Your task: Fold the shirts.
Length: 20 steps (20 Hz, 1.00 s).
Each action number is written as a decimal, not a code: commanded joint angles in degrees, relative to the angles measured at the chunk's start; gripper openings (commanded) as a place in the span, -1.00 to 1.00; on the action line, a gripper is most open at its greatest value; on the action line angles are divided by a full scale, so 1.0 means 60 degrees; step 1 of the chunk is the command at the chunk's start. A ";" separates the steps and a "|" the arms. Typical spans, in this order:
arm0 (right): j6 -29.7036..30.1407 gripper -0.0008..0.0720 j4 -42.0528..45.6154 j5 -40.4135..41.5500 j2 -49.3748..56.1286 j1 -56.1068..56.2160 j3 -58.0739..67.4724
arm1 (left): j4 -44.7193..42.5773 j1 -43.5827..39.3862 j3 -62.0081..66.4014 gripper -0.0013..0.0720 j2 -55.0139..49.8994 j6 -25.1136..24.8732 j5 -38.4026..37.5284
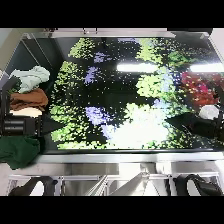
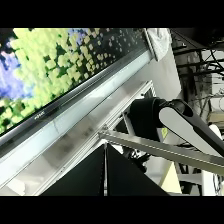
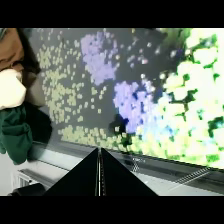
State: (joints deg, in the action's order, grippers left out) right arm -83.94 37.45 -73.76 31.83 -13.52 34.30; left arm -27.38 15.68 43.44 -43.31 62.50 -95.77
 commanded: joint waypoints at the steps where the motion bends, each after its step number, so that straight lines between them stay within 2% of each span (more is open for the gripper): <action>1: -0.0004 -0.93 -0.0007 0.0004 -0.0007 0.0007 -0.0004 | -0.0004 0.0011 -0.0004 -0.91 0.0022 0.0018 0.0266; 4: -0.0004 -0.92 -0.0007 0.0004 -0.0007 0.0007 -0.0004 | -0.0124 0.0419 0.0186 -0.93 -0.0051 0.0025 0.0656; 6: -0.0004 -0.92 -0.0007 0.0004 -0.0007 0.0007 -0.0004 | -0.1315 0.1304 0.1206 -0.93 -0.0532 0.0379 0.1060; 7: -0.0004 -0.92 -0.0007 0.0004 -0.0007 0.0007 -0.0004 | -0.1927 0.1767 0.1800 -0.44 -0.0838 0.0423 0.1282; 8: -0.0004 -0.92 -0.0007 0.0004 -0.0007 0.0007 -0.0004 | -0.2433 0.2186 0.2393 0.48 -0.1213 0.0386 0.1617; 9: -0.0004 -0.93 -0.0007 0.0004 -0.0007 0.0007 -0.0004 | -0.2936 0.2568 0.2991 1.00 -0.1668 0.0259 0.2357; 11: -0.0004 -0.92 -0.0007 0.0007 -0.0007 0.0007 -0.0004 | -0.3446 0.3162 0.3956 1.00 -0.2670 -0.0127 0.4080; 14: -0.0004 -0.92 -0.0015 0.0004 -0.0007 0.0007 -0.0004 | -0.4153 0.3756 0.5275 1.00 -0.4652 -0.0189 0.6277; 17: -0.0004 -0.92 -0.0109 0.0026 -0.0004 0.0007 -0.0004 | -0.5286 0.4193 0.6590 1.00 -0.6889 0.0025 0.6357; 20: -0.0004 -0.92 -0.0113 0.0069 -0.0007 0.0007 -0.0004 | -0.4648 0.4579 0.7665 0.99 -0.8881 0.0022 0.6324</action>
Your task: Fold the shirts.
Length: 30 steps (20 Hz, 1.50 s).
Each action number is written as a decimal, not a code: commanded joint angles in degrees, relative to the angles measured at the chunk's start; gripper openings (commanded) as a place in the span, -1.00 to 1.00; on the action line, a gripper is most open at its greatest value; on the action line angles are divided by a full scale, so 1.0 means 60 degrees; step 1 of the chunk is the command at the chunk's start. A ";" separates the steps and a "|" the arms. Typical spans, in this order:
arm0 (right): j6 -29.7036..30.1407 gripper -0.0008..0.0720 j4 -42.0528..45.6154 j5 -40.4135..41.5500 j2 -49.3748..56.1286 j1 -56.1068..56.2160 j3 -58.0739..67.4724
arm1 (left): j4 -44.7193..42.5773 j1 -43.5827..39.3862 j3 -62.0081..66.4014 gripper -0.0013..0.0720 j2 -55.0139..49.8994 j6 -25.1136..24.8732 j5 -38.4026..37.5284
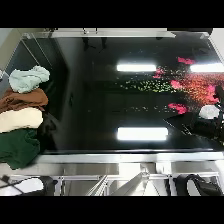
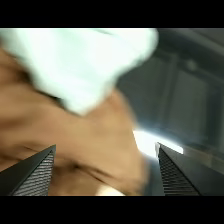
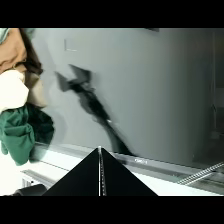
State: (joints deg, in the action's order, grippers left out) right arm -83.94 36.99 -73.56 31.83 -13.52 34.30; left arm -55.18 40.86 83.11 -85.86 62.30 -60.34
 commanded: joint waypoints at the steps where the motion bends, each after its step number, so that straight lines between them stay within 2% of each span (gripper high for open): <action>1: -0.0004 -0.93 -0.0036 0.0036 -0.0007 0.0007 -0.0004 | 0.0441 0.0415 0.1406 0.98 -0.2390 0.0047 0.0419; 7: -0.0004 -0.92 -0.0036 0.0040 -0.0007 0.0007 -0.0004 | 0.2106 -0.0299 0.3767 0.93 -0.5399 -0.0237 0.0182; 10: -0.0007 -0.92 -0.0040 0.0040 -0.0007 0.0007 -0.0004 | 0.2197 -0.0896 0.4998 0.92 -0.6419 -0.0379 0.0029; 11: -0.0004 -0.92 -0.0040 0.0040 -0.0007 0.0007 -0.0004 | 0.2197 -0.1067 0.5355 0.61 -0.6725 -0.0372 -0.0211; 12: -0.0004 -0.92 -0.0040 0.0044 -0.0007 0.0007 -0.0004 | 0.2193 -0.1206 0.5723 -0.63 -0.6961 -0.0372 -0.0616; 13: -0.0004 -0.92 -0.0040 0.0044 -0.0007 0.0007 -0.0004 | 0.2306 -0.1286 0.5949 -0.96 -0.6998 -0.0240 -0.0929; 19: -0.0007 -0.92 -0.0098 0.0055 -0.0007 0.0007 -0.0004 | 0.4521 -0.1577 0.5431 -0.96 -0.4539 -0.0237 -0.2437; 22: -0.0004 -0.92 -0.0619 0.0036 -0.0007 0.0007 -0.0004 | 0.7238 -0.2430 0.5399 -0.96 -0.2929 0.0076 -0.4415; 24: 0.0000 -0.92 -0.0710 0.0033 -0.0007 0.0007 -0.0004 | 0.8674 -0.3421 0.5399 -0.96 -0.1796 0.0372 -0.4943; 26: 0.0004 -0.92 -0.0710 0.0047 -0.0004 0.0007 -0.0004 | 0.8335 -0.4401 0.5399 -0.95 -0.0754 0.0630 -0.4382; 28: 0.0004 -0.92 -0.0714 0.0040 -0.0007 0.0007 -0.0004 | 0.6652 -0.5257 0.5399 -0.90 0.0069 0.0634 -0.3920; 29: 0.0011 -0.92 -0.0710 0.0022 -0.0007 0.0007 -0.0004 | 0.5519 -0.5654 0.5399 -0.37 0.0375 0.0641 -0.3858; 30: 0.0153 -0.92 -0.0718 -0.0062 -0.0007 0.0007 -0.0004 | 0.4222 -0.6058 0.5399 0.07 0.0630 0.0965 -0.3836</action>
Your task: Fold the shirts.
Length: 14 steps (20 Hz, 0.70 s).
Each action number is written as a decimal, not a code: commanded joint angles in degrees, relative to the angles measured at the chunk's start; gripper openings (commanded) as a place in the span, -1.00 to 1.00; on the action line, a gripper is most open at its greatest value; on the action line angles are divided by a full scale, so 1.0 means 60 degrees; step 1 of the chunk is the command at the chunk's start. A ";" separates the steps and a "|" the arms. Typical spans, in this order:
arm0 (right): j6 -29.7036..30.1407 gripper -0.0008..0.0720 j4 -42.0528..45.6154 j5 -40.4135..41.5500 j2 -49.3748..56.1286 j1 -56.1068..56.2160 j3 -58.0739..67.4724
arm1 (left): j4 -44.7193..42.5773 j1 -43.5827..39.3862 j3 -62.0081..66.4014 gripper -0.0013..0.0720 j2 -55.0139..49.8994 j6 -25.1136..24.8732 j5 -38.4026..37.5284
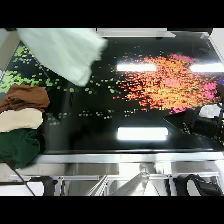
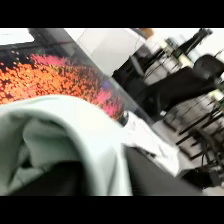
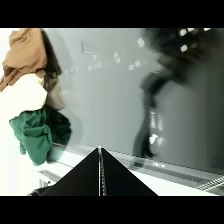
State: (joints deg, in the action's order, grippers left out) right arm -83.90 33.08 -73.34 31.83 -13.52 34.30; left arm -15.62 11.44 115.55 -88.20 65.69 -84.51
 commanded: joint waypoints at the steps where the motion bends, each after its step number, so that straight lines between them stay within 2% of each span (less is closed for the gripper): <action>1: 0.0565 -0.92 -0.0069 -0.0098 -0.0007 0.0007 -0.0004 | -0.3442 -0.1461 -0.0007 0.09 0.1184 0.0827 0.0164; 2: 0.1067 -0.91 -0.0062 -0.0091 -0.0004 0.0004 0.0000 | -0.4244 -0.1734 -0.0007 0.12 0.1271 0.1169 0.0040; 3: 0.1388 -0.75 -0.0058 -0.0062 -0.0004 -0.0004 0.0000 | -0.4812 -0.1963 -0.0007 0.69 0.1300 0.1472 -0.0186; 4: 0.1464 0.02 -0.0062 -0.0069 0.0025 -0.0004 0.0000 | -0.5333 -0.2076 -0.0011 1.00 0.1293 0.1847 -0.0433; 5: 0.1501 0.57 -0.0058 -0.0062 0.0098 -0.0004 0.0000 | -0.6011 -0.2160 -0.0011 1.00 0.1209 0.2113 -0.0812; 7: 0.1501 0.57 -0.0040 -0.0044 0.0459 -0.0018 0.0000 | -0.6983 -0.2251 -0.0295 0.97 0.0940 0.2463 -0.1679; 9: 0.1603 0.57 0.0135 0.0000 0.1180 -0.0306 0.0004 | -0.6186 -0.2065 -0.2033 0.93 0.1042 0.2361 -0.1504; 11: 0.2069 0.57 0.0306 0.0004 0.2069 -0.1202 0.0007 | -0.5395 -0.2102 -0.4441 0.93 0.1202 0.1745 -0.1293; 14: 0.3093 0.57 0.0346 0.0495 0.3891 -0.2532 0.0007 | -0.5122 -0.2499 -0.8120 0.93 0.1228 0.0754 0.0204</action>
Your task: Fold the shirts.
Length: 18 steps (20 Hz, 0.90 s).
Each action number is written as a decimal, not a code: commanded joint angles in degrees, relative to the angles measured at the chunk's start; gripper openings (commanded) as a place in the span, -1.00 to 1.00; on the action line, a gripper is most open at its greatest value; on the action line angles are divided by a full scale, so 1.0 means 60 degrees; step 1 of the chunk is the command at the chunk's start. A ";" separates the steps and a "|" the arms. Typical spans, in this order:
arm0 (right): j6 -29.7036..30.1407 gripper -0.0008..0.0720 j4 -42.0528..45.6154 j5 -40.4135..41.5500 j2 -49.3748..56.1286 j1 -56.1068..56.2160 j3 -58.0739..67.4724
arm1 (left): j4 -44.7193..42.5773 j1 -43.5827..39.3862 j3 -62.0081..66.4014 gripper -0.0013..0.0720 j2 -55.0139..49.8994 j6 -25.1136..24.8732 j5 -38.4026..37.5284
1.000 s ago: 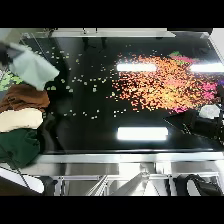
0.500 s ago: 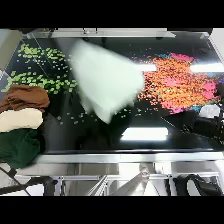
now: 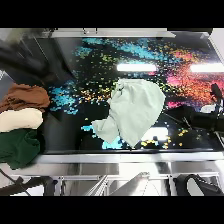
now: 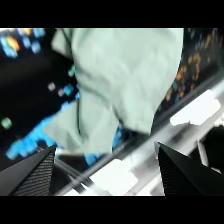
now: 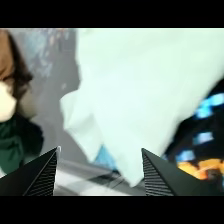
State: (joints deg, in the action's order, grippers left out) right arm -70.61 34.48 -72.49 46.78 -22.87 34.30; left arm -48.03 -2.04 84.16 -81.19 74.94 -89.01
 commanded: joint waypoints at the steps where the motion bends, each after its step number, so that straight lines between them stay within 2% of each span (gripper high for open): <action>1: 0.1275 0.57 0.0095 0.0634 0.2222 -0.1053 0.0007 | 0.0288 -0.0455 -0.3869 0.93 0.0011 -0.1020 0.1512; 3: 0.1778 0.57 -0.0135 0.1056 0.3697 -0.0805 0.0011 | 0.0280 -0.0798 -0.5246 0.93 -0.0321 -0.1348 0.2404; 5: 0.2969 0.57 -0.0940 0.1366 0.5155 -0.0146 0.0055 | 0.0437 -0.1082 -0.5767 0.93 -0.0882 -0.1424 0.3144; 9: 0.3348 0.56 -0.1555 0.1490 0.6859 0.1395 0.0645 | 0.2222 -0.1661 -0.5013 0.93 -0.2484 -0.2251 0.2947; 10: 0.3348 0.36 -0.1552 0.1479 0.6980 0.1756 0.0860 | 0.2273 -0.1821 -0.4626 0.93 -0.2787 -0.2269 0.2849; 11: 0.3348 0.00 -0.1588 0.1475 0.6983 0.2040 0.1082 | 0.2255 -0.1993 -0.4280 0.93 -0.3060 -0.2269 0.2812; 13: 0.3348 -0.12 -0.1810 0.1311 0.6969 0.2357 0.1585 | 0.2269 -0.2291 -0.3585 0.92 -0.3523 -0.2259 0.2816; 14: 0.3348 -0.62 -0.1880 0.1137 0.6940 0.2404 0.1851 | 0.2269 -0.2393 -0.3224 0.54 -0.3723 -0.2229 0.2838; 15: 0.3348 -0.92 -0.1898 0.0856 0.6921 0.2401 0.2116 | 0.2269 -0.2441 -0.2900 -0.25 -0.3883 -0.2149 0.2856; 16: 0.3348 -0.93 -0.1898 0.0499 0.6874 0.2382 0.2324 | 0.2295 -0.2441 -0.2568 -0.95 -0.4014 -0.1880 0.2794; 18: 0.3348 -0.93 -0.1934 -0.0484 0.6666 0.2386 0.2674 | 0.2350 -0.2430 -0.1861 -0.96 -0.4014 -0.1654 0.2408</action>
State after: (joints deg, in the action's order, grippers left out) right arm -50.87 23.79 -68.82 87.46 -9.32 46.98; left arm -35.00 -16.03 67.53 -103.70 63.05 -72.36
